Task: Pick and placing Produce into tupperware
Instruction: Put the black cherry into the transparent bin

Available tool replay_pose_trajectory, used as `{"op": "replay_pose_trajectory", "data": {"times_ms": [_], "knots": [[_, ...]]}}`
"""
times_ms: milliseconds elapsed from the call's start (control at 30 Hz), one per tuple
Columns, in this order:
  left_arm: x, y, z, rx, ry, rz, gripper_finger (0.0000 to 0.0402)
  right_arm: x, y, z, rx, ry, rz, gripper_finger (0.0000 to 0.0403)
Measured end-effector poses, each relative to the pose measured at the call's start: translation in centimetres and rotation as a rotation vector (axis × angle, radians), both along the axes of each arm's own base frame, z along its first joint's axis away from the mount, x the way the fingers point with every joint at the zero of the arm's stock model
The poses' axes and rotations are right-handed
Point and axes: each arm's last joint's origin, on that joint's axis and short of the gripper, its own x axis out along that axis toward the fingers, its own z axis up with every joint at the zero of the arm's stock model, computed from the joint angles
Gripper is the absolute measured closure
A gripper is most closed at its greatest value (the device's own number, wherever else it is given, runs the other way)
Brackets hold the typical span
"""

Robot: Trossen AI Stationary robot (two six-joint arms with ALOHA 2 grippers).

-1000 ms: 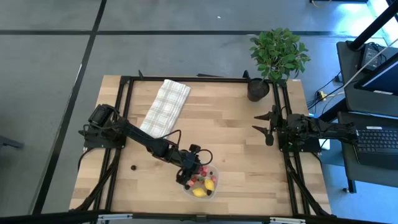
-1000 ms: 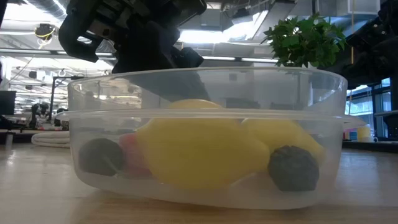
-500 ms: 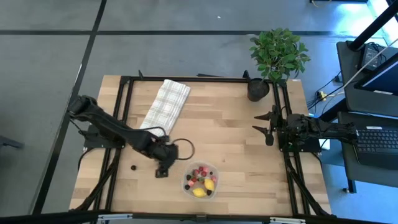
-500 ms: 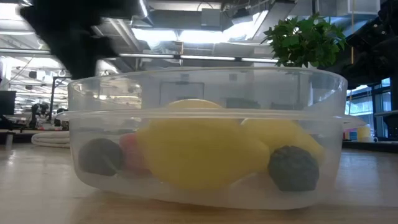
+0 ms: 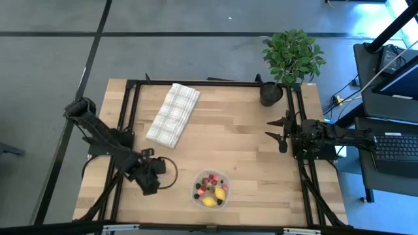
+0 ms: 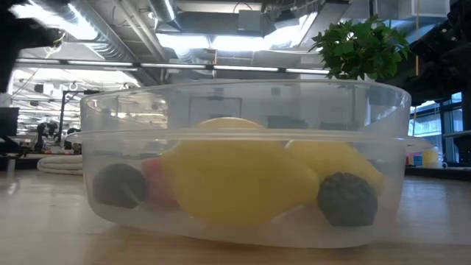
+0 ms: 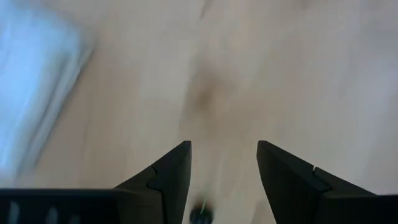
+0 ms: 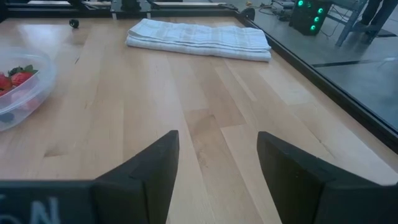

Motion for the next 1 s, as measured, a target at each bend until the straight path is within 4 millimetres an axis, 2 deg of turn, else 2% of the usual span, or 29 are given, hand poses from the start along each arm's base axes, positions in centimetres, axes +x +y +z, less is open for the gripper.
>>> {"op": "replay_pose_trajectory", "data": {"times_ms": [100,267,633,800,1000], "knots": [[-1.7,-0.3,-0.8,0.025,0.065,0.119,0.0227,0.0,0.0,0.0,0.0,0.0,0.0,0.0184],[-3.8,-1.7,-1.6,0.03,0.076,0.075,0.0227,0.0,0.0,0.0,0.0,0.0,0.0,0.0184],[-6.7,-2.7,-3.1,0.026,0.091,0.197,0.0227,0.0,0.0,0.0,-0.002,0.0,0.001,0.0184],[-7.5,-2.3,-3.5,-0.015,0.04,0.233,0.0227,0.0,0.0,0.0,-0.005,0.001,0.002,0.0184],[-8.5,-0.6,-4.1,-0.091,-0.043,0.23,0.0227,0.0,0.0,0.1,-0.029,-0.002,0.01,0.0184]]}}
